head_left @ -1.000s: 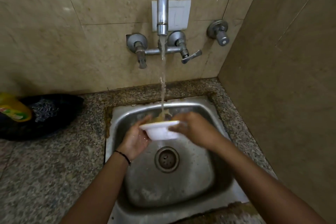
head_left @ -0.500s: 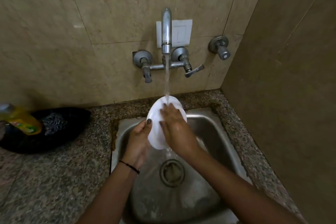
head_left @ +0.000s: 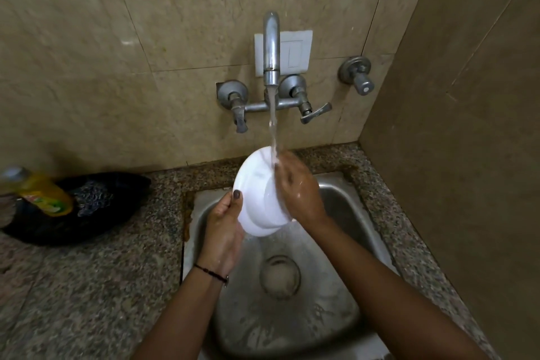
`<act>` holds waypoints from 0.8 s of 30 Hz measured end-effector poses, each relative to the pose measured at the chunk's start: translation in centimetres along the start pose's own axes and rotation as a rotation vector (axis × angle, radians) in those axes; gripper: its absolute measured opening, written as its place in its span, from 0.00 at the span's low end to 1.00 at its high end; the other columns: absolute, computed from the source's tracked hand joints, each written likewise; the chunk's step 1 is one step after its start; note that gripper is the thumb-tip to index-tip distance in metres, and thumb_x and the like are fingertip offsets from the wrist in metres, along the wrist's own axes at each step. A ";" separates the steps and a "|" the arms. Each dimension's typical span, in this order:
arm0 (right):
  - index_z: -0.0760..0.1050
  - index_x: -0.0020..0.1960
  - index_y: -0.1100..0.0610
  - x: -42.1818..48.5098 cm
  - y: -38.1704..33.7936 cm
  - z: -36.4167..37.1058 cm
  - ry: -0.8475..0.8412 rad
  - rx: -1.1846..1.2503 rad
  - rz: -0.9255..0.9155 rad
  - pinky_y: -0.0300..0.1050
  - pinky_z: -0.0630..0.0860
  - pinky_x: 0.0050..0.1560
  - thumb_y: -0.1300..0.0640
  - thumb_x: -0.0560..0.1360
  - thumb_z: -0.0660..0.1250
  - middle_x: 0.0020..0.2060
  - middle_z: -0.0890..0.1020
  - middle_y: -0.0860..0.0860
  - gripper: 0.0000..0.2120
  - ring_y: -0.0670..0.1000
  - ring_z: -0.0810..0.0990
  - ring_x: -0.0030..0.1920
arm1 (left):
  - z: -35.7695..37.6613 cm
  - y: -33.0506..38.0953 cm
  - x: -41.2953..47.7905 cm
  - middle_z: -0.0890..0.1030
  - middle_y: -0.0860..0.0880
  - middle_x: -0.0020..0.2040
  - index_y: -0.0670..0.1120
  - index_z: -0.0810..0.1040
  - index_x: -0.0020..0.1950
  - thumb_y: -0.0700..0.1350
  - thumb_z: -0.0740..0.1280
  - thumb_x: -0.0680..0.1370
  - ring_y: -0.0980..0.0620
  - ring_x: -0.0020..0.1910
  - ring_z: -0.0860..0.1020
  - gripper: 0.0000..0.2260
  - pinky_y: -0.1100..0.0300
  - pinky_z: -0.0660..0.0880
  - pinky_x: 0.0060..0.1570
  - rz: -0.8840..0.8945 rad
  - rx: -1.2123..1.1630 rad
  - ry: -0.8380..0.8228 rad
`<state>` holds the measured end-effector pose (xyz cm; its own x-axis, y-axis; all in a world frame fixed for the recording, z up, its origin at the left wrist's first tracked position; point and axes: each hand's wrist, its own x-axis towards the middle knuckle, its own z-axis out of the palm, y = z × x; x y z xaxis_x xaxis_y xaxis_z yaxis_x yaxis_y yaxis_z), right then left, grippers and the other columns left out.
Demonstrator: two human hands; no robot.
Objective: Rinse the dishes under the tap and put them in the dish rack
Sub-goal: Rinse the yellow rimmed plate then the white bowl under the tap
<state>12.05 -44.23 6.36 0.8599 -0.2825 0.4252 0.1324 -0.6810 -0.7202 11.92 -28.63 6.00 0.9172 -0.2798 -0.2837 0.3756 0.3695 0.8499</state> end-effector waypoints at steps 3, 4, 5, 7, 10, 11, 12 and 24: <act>0.66 0.71 0.48 0.3 -0.5 0.7 0.047 0.388 0.676 0.47 0.65 0.65 0.41 0.80 0.50 0.68 0.72 0.49 0.23 0.53 0.71 0.66 | 0.2 -0.1 -0.6 0.82 0.46 0.59 0.44 0.74 0.66 0.44 0.59 0.82 0.48 0.55 0.82 0.15 0.52 0.80 0.50 0.005 -0.036 -0.038; 0.65 0.71 0.48 0.3 -0.4 0.9 0.038 0.448 0.760 0.48 0.65 0.64 0.40 0.80 0.49 0.68 0.72 0.50 0.24 0.53 0.71 0.65 | 0.3 -0.1 -0.9 0.82 0.45 0.59 0.44 0.74 0.66 0.44 0.59 0.81 0.48 0.56 0.82 0.15 0.54 0.81 0.49 0.002 -0.033 -0.060; 0.66 0.70 0.48 0.3 -0.4 0.9 0.034 0.476 0.794 0.49 0.66 0.63 0.40 0.80 0.50 0.66 0.72 0.51 0.23 0.53 0.72 0.63 | 0.2 -0.2 -1.2 0.82 0.44 0.60 0.43 0.73 0.67 0.45 0.60 0.80 0.47 0.57 0.81 0.17 0.54 0.81 0.50 -0.011 -0.031 -0.090; 0.70 0.66 0.49 0.5 -0.2 0.7 0.047 0.474 0.743 0.46 0.68 0.57 0.41 0.80 0.52 0.61 0.75 0.51 0.20 0.51 0.74 0.57 | -0.3 0.0 -1.6 0.79 0.43 0.64 0.42 0.71 0.70 0.47 0.66 0.76 0.44 0.61 0.79 0.23 0.51 0.79 0.56 -0.078 -0.049 -0.176; 0.76 0.60 0.51 1.3 0.4 0.1 0.061 0.358 0.449 0.48 0.73 0.58 0.46 0.80 0.56 0.56 0.78 0.48 0.15 0.49 0.76 0.56 | -1.0 1.2 -1.4 0.78 0.42 0.65 0.42 0.71 0.70 0.47 0.73 0.71 0.44 0.63 0.77 0.30 0.51 0.77 0.58 -0.150 -0.017 -0.303; 0.76 0.60 0.51 1.5 0.4 -0.2 0.043 0.281 0.314 0.49 0.73 0.59 0.46 0.79 0.57 0.56 0.79 0.48 0.16 0.48 0.76 0.57 | -1.2 1.6 -1.2 0.79 0.42 0.64 0.42 0.72 0.70 0.45 0.71 0.73 0.44 0.63 0.77 0.26 0.53 0.78 0.57 -0.147 0.003 -0.318; 0.77 0.61 0.51 1.8 0.4 -0.6 0.015 0.204 0.177 0.49 0.73 0.60 0.45 0.79 0.56 0.57 0.79 0.48 0.17 0.47 0.76 0.58 | -1.3 1.9 -0.9 0.79 0.42 0.64 0.42 0.72 0.69 0.43 0.67 0.76 0.44 0.63 0.77 0.22 0.54 0.79 0.55 -0.139 0.011 -0.316; 0.75 0.64 0.62 0.5 0.1 -0.5 -0.035 -0.284 -0.450 0.56 0.71 0.65 0.51 0.79 0.57 0.63 0.77 0.59 0.20 0.57 0.75 0.65 | -1.1 0.6 -0.7 0.78 0.40 0.64 0.41 0.73 0.68 0.41 0.59 0.80 0.44 0.63 0.77 0.17 0.51 0.77 0.59 -0.099 -0.073 -0.261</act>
<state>12.19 -44.80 6.77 0.7658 0.0990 0.6354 0.3570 -0.8872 -0.2921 11.63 -27.23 6.21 0.8142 -0.5324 -0.2318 0.4786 0.3893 0.7870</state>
